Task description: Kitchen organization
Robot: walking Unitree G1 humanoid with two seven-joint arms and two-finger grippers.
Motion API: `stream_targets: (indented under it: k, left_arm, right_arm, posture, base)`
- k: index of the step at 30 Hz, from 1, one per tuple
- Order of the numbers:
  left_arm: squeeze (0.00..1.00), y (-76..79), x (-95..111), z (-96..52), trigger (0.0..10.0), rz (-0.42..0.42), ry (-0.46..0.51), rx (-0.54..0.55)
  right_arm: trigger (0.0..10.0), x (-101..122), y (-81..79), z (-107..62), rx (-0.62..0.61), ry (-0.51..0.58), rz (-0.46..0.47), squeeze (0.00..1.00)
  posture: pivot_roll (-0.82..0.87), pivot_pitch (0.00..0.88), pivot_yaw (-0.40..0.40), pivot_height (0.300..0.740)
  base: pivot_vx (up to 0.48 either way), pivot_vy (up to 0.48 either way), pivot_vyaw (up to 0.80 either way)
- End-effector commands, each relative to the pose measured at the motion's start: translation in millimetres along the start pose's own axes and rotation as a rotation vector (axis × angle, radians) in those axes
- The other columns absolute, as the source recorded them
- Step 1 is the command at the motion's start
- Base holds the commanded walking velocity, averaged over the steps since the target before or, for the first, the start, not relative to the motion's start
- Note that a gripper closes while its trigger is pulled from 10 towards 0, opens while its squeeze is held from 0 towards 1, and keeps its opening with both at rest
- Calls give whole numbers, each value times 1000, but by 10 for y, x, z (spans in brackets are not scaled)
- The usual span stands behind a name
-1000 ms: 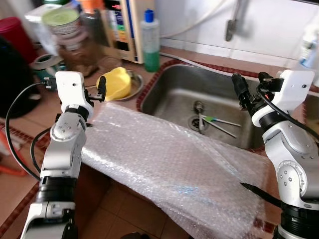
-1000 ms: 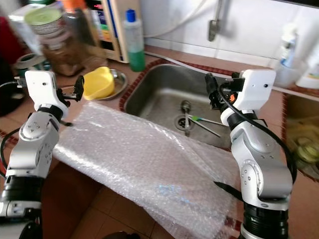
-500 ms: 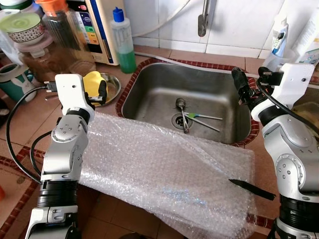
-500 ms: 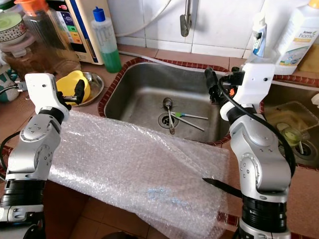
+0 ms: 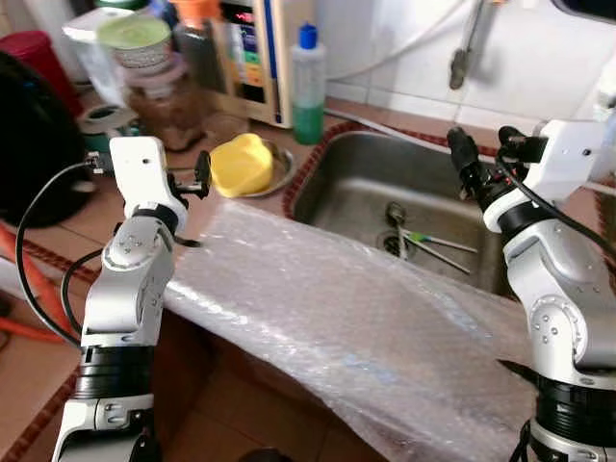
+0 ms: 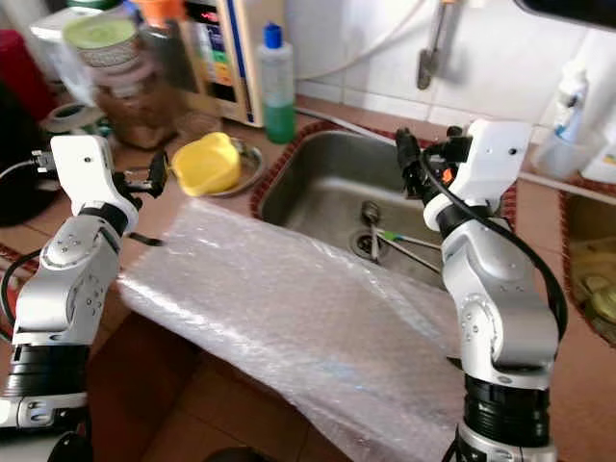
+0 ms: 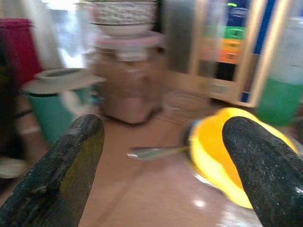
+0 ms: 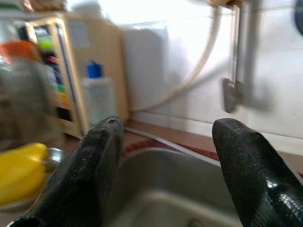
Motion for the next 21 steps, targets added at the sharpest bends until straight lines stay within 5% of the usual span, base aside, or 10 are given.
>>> stream_targets:
  k: [1,9,16,21]
  left_arm:
    - [0,37,23,-2,10000,6,0,-13]
    - [0,70,21,9,10000,7,-6,-20]
    - [0,142,45,27,10000,27,8,-58]
    - [0,197,36,43,10000,20,7,-69]
  right_arm:
    - [10000,12,52,-5,-17,4,-8,0]
    - [10000,16,63,-8,-25,7,-8,0]
    - [10000,24,110,0,-54,9,-19,0]
    - [10000,21,126,12,-62,6,-20,0]
  posture:
    - [-33,90,72,740]
    - [-35,92,79,740]
    - [-35,92,81,740]
    - [-38,91,81,740]
  base:
    - [0,349,0]
    - [0,338,0]
    - [0,0,0]
    - [0,0,-733]
Point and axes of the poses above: a point about 5 cm out from each wrist's last joint towards the gripper, its own z axis pointing out of the wrist towards the gripper, its own x axis along the axis of the wrist's last joint, y = z × x, the point moved 5 cm from there along z, pointing out of the wrist towards the gripper, and after that the axes turned 5 degrees about -z, right-handed, at the moved point
